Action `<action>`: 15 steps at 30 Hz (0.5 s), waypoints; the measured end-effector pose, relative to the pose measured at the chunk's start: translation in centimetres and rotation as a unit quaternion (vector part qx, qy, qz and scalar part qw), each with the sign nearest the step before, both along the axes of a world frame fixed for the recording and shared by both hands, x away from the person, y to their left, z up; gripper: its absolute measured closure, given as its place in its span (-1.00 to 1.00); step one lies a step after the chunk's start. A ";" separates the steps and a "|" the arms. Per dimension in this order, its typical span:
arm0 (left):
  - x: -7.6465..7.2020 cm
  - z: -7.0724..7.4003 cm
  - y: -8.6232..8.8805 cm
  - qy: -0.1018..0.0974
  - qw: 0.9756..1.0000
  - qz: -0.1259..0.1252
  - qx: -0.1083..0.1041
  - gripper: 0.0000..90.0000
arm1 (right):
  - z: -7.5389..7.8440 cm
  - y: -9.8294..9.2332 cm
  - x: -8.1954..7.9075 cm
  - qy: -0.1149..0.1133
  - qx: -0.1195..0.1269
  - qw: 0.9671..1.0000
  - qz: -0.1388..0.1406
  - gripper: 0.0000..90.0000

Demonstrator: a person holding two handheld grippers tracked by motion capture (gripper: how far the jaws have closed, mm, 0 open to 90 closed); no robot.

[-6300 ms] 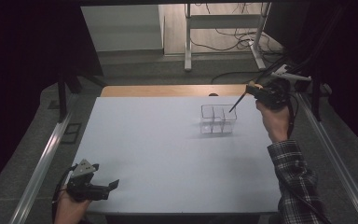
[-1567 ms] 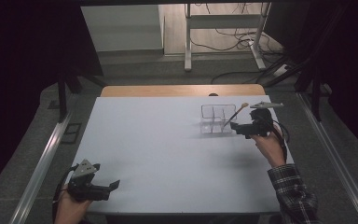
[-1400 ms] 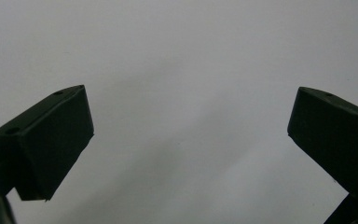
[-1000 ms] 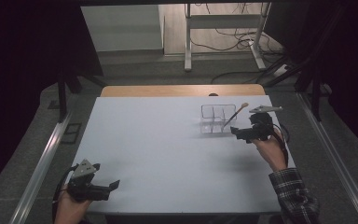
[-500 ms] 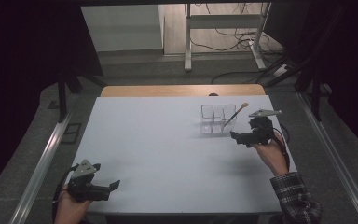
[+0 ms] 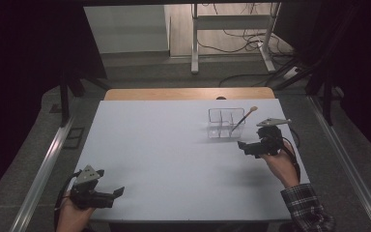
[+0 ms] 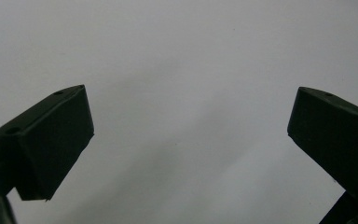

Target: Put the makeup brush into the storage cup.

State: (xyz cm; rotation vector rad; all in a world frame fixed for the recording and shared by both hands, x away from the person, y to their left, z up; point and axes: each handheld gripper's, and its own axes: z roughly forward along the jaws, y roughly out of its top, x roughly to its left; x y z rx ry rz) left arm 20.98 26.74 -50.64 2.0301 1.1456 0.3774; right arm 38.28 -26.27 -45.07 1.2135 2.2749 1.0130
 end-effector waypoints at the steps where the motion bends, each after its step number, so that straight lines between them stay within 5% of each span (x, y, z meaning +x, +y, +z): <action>1: 0.0 0.0 0.0 0.000 1.000 0.000 0.000 -0.99 | 0.0 0.0 -0.1 0.002 0.002 1.000 0.000 -1.00; 15: 0.0 0.0 0.0 0.001 1.000 -0.001 0.001 -0.99 | -0.7 0.1 -1.6 0.007 -0.002 1.000 0.011 -1.00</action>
